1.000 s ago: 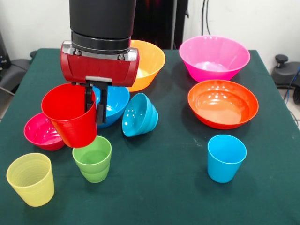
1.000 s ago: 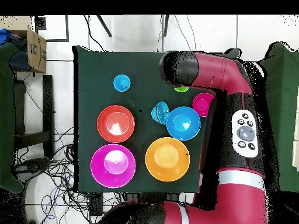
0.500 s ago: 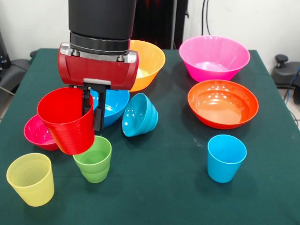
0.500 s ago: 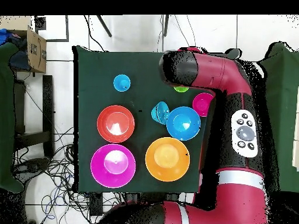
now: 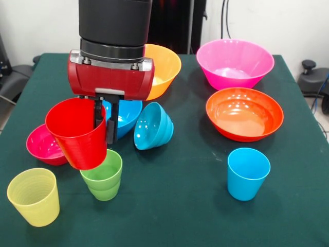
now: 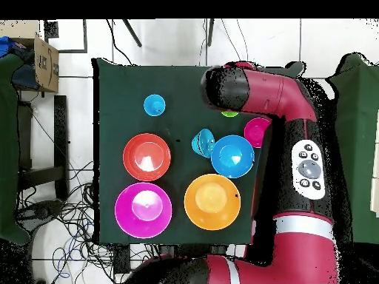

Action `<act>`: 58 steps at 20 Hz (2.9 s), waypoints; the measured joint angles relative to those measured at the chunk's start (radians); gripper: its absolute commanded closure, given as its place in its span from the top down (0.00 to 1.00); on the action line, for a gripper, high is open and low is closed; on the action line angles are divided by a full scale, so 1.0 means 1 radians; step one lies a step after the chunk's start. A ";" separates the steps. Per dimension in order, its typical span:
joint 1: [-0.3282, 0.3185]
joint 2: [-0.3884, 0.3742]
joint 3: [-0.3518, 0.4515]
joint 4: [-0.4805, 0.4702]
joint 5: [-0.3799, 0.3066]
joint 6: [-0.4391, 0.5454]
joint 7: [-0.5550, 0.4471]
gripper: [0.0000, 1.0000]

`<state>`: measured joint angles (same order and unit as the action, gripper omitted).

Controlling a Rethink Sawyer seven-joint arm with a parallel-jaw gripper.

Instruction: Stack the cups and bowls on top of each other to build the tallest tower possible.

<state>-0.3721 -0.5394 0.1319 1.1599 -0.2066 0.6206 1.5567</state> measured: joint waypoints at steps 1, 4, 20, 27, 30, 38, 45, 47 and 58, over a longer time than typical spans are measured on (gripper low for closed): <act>0.000 0.000 0.000 0.005 0.000 0.000 0.000 0.00; 0.000 0.000 0.001 0.015 0.000 -0.002 0.000 0.00; 0.000 0.022 0.001 0.076 -0.004 -0.103 0.000 0.00; 0.000 0.047 0.001 0.101 -0.006 -0.163 0.000 0.00; 0.000 0.054 0.001 0.107 -0.007 -0.166 0.000 0.00; 0.000 0.070 0.001 0.121 -0.010 -0.166 0.000 0.00; 0.000 0.071 0.001 0.131 -0.012 -0.166 0.000 0.00; 0.000 0.070 0.001 0.131 -0.013 -0.166 0.000 0.00; -0.010 0.065 0.001 0.131 -0.013 -0.166 0.000 0.00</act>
<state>-0.3821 -0.4743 0.1327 1.2908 -0.2196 0.4543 1.5567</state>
